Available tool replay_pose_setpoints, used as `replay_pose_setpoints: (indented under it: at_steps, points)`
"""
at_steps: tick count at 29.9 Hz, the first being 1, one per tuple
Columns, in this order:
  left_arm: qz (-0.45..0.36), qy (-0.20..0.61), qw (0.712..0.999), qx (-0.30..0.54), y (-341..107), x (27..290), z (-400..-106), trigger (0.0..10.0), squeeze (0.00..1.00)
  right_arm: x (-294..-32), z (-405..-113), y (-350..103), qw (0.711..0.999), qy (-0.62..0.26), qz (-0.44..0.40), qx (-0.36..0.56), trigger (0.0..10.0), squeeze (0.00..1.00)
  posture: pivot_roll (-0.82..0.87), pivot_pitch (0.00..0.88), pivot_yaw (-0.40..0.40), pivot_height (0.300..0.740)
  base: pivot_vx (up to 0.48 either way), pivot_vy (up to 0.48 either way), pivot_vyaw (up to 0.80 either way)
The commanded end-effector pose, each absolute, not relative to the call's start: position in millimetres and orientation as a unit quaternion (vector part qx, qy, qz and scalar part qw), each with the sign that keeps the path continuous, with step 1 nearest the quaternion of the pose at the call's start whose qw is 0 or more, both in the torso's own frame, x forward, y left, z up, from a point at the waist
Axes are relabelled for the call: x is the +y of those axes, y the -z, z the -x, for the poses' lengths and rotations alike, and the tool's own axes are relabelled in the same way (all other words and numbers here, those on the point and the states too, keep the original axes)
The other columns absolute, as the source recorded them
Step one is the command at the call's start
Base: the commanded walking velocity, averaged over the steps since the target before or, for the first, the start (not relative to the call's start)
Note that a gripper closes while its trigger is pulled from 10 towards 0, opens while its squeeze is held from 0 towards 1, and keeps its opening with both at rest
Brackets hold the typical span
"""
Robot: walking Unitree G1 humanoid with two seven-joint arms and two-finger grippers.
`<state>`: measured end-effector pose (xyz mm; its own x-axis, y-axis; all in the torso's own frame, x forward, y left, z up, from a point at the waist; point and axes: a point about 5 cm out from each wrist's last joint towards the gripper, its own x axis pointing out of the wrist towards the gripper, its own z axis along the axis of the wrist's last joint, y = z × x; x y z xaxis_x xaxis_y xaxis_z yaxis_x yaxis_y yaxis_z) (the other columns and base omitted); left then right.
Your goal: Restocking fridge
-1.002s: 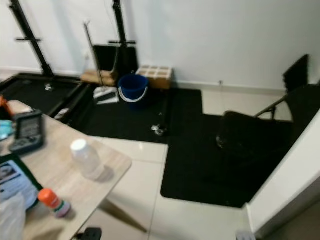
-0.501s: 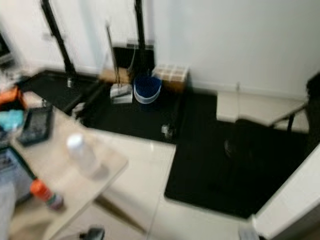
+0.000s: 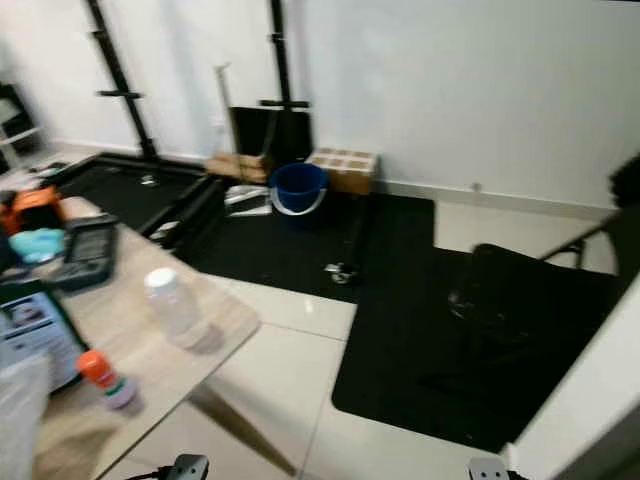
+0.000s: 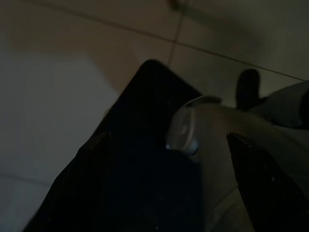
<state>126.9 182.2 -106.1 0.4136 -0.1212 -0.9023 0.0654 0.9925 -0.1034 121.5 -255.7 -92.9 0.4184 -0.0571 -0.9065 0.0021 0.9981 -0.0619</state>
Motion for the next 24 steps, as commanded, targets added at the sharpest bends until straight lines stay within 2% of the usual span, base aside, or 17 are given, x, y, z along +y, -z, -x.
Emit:
replay_pose_setpoints:
  at_steps: [1,10,20,24]
  points:
    - [0.026,0.051,0.838,0.542,106,184,-126,10.0,0.00,-252,-121,94,0.840,-0.002,0.033,0.542,10.0,0.00,0.06,0.000,-0.010,0.740,0.000,0.000,0.80]
    - [0.027,0.051,0.838,0.542,107,183,-126,10.0,0.00,-250,-114,97,0.831,-0.030,0.056,0.553,10.0,0.00,0.06,0.000,-0.010,0.740,0.000,0.000,0.80]
    - [0.023,0.055,0.838,0.542,106,183,-126,10.0,0.00,-217,-112,105,0.831,-0.047,0.053,0.552,10.0,0.00,0.06,0.000,-0.009,0.740,0.000,0.000,0.80]
    - [0.022,0.057,0.839,0.540,106,184,-127,10.0,0.00,-220,-109,106,0.827,-0.030,0.072,0.556,10.0,0.00,0.06,0.000,-0.009,0.740,0.000,0.000,0.16]
